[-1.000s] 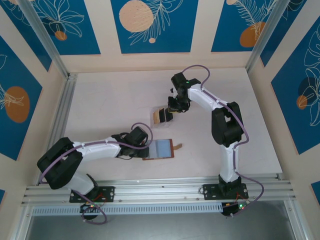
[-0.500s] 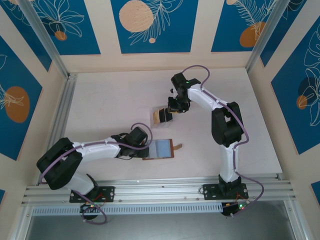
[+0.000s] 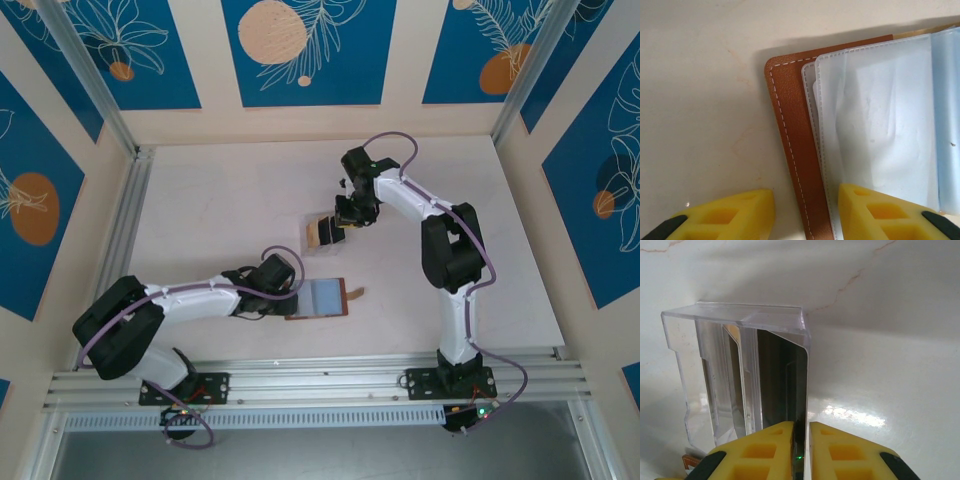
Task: Put the credit cards into the card holder
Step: Pick up the credit card from the storage box.
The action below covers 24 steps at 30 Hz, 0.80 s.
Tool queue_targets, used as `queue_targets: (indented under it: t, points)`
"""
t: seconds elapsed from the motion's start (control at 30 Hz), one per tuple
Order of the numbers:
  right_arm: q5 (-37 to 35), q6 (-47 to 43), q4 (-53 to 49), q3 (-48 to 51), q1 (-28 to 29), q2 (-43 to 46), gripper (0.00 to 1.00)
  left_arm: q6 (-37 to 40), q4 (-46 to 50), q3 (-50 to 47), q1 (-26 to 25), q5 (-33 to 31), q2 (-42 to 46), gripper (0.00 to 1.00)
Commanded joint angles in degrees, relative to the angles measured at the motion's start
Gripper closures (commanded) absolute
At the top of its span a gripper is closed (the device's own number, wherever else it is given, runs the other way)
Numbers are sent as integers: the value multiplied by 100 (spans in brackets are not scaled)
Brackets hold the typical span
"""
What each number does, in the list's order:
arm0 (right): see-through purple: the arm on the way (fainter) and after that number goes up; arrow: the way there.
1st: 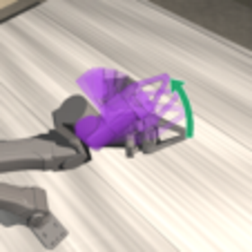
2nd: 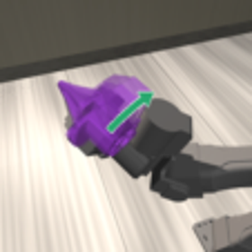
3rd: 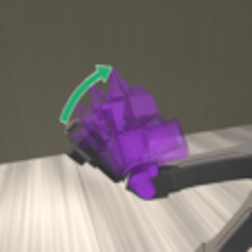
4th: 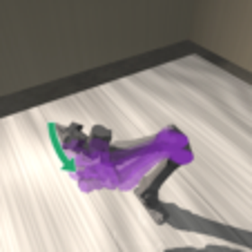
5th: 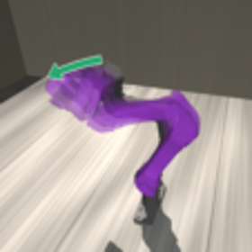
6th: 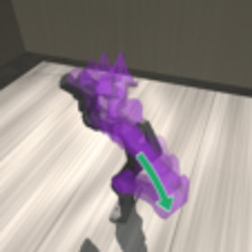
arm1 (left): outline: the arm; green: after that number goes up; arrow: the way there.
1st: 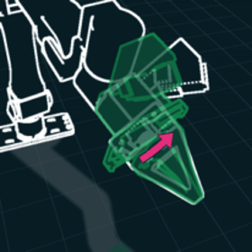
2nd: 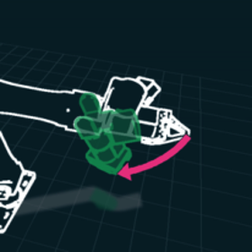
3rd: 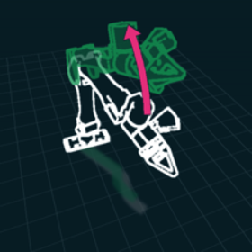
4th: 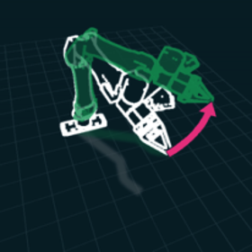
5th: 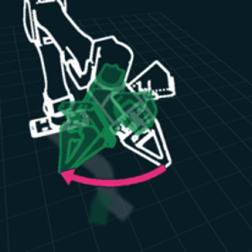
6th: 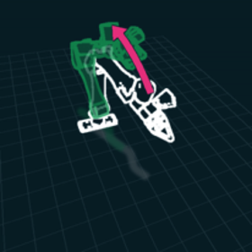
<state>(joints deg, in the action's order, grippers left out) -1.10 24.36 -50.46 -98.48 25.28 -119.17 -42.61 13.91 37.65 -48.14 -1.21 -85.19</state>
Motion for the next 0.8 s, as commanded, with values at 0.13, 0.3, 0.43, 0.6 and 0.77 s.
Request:
queue_targets:
  t: [0.13, 0.3, 0.43, 0.6, 0.77]
  points:
    - [-147, -100, -310, -264, 116, 112, 81, -81, -703, -287, -108, 236, -560, 60]
    - [-265, -124, -377, -317, 161, 123, 78, -72, -712, -258, -108, 244, -594, 60]
    - [-195, -124, -368, -330, 170, 109, 78, -72, -716, -252, -108, 253, -622, 60]
    - [-224, -113, -386, -366, 205, 96, 78, -67, -713, -258, -112, 244, -617, 60]
    - [-294, -124, -432, -393, 243, 112, 78, -72, -726, -258, -108, 244, -631, 60]
